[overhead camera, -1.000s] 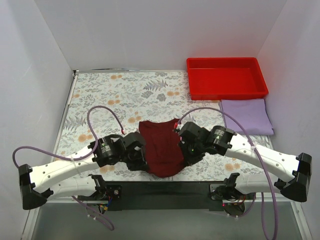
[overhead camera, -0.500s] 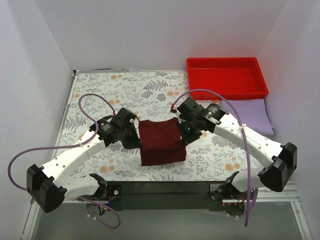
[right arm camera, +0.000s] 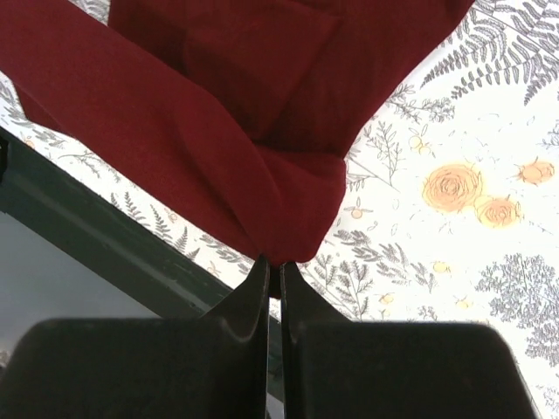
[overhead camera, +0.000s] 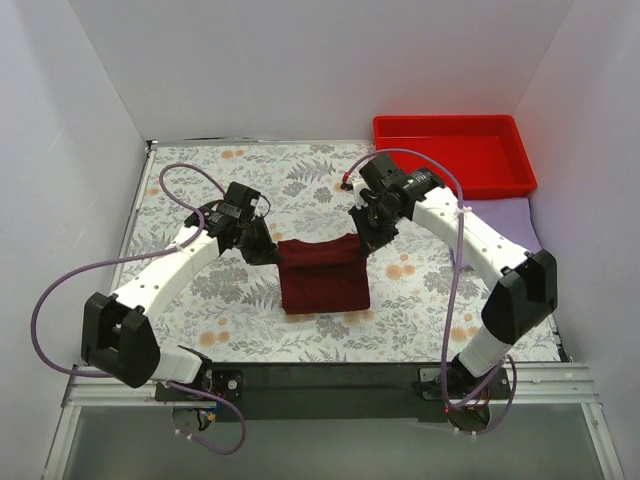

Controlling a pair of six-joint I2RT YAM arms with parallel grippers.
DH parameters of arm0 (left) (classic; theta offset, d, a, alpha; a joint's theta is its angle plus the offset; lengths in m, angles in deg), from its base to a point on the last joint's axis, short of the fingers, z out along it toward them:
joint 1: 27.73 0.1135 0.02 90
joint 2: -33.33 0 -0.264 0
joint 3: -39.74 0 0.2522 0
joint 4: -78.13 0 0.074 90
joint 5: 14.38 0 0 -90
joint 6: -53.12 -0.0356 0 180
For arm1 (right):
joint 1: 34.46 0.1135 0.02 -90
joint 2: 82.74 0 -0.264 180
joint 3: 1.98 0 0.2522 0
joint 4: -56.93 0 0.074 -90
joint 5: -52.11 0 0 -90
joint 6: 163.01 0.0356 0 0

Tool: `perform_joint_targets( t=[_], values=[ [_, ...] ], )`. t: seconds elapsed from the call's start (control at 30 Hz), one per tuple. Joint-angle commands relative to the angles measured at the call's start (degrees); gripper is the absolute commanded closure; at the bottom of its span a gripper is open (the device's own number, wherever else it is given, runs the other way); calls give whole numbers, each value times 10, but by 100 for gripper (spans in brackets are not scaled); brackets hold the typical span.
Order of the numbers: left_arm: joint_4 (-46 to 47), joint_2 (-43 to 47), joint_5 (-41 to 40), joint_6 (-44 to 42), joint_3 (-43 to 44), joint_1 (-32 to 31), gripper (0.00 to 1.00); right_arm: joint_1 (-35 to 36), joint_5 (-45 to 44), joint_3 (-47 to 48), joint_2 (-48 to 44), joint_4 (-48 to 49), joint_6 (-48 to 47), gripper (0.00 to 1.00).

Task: Fold and stack the t-shirts
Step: Fold the tshirt

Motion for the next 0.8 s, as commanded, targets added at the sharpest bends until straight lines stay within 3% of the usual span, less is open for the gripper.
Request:
perform_joint_targets(
  t=[0.0, 0.43, 0.77],
  values=[
    [21, -20, 3, -35, 12, 30, 100, -26, 32, 30, 40, 7, -37, 99],
    [112, -185, -29, -70, 54, 67, 100, -93, 87, 78, 194, 69, -47, 99],
    [157, -171, -84, -59, 43, 69, 100, -111, 119, 127, 247, 90, -49, 99]
  ],
)
